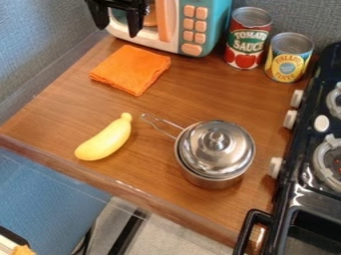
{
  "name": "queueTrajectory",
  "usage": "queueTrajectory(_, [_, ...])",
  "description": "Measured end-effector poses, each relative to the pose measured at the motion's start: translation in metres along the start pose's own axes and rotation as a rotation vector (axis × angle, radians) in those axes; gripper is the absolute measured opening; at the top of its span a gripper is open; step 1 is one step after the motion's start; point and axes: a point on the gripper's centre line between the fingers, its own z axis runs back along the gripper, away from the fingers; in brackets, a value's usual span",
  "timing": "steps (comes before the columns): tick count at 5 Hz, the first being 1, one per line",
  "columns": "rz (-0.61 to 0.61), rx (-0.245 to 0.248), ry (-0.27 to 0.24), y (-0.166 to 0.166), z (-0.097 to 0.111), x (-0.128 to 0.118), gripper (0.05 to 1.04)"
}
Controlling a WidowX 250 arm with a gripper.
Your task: Place the silver cap on top of the orange cloth
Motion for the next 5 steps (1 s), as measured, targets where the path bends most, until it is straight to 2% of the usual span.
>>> queueTrajectory(1, [0.002,-0.012,0.046,-0.002,-0.016,-0.006,0.999])
queueTrajectory(2, [-0.020,-0.026,0.105,-0.017,-0.021,-0.017,0.999])
queueTrajectory(3, [-0.095,-0.023,0.112,-0.045,-0.011,-0.024,0.999])
queueTrajectory(4, [-0.161,-0.069,0.056,-0.075,0.010,-0.038,0.999])
queueTrajectory(5, [-0.263,-0.124,-0.005,-0.120,0.031,-0.059,0.999])
